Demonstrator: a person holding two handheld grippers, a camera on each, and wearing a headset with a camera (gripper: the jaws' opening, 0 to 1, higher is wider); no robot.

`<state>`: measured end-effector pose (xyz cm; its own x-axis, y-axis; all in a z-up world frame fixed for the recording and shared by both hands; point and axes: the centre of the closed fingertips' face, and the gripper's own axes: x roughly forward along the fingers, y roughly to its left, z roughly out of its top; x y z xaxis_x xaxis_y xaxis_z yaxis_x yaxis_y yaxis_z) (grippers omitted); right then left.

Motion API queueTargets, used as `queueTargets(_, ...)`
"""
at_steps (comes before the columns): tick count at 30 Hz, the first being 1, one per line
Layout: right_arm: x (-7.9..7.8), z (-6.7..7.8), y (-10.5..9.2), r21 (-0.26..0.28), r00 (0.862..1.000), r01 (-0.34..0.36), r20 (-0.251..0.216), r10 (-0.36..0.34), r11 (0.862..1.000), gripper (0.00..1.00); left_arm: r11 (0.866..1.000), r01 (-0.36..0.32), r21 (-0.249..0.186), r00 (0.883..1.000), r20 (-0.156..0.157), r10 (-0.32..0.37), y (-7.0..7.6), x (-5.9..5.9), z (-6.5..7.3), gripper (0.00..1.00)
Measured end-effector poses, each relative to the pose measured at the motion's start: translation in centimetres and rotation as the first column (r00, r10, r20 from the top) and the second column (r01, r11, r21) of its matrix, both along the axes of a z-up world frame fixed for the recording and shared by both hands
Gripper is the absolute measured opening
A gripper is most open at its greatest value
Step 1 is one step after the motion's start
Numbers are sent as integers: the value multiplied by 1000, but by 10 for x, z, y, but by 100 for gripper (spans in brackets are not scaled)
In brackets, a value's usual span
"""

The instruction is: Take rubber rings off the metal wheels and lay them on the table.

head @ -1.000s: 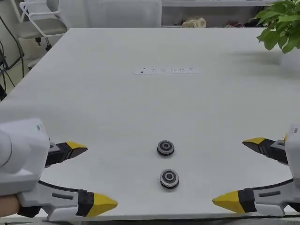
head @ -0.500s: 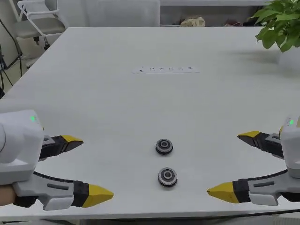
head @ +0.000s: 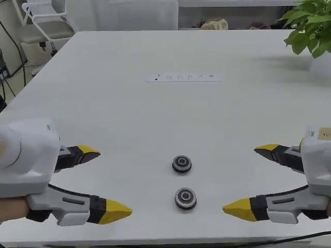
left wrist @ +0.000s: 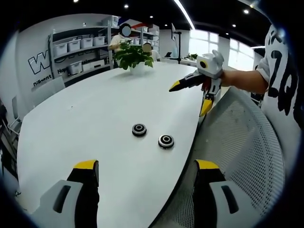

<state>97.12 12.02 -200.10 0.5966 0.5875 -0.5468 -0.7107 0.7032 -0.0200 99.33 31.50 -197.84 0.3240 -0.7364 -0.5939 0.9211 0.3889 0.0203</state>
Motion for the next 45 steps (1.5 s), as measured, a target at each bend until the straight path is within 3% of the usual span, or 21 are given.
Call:
queueTargets(9, 5, 1, 6, 21, 1000, -19, 8, 18, 1000, 91, 999, 36, 11, 999, 33, -37, -16, 12, 2, 79)
queueTargets(17, 10, -3, 6, 17, 1000, -30, 10, 30, 999, 88, 996, 83, 24, 996, 30, -84, -31, 14, -3, 77)
queueTargets(24, 15, -7, 10, 26, 999, -42, 9, 41, 999, 85, 994, 106, 17, 994, 6, -106, -43, 16, -7, 76)
queueTargets(28, 18, -11, 12, 24, 998, -59, 12, 59, 998, 84, 990, 130, 46, 992, 5, -130, -49, 18, -16, 74)
queueTargets(45, 22, -24, 23, 4, 992, -128, 23, 128, 992, 71, 977, 201, 76, 980, -24, -199, -72, 19, -36, 72)
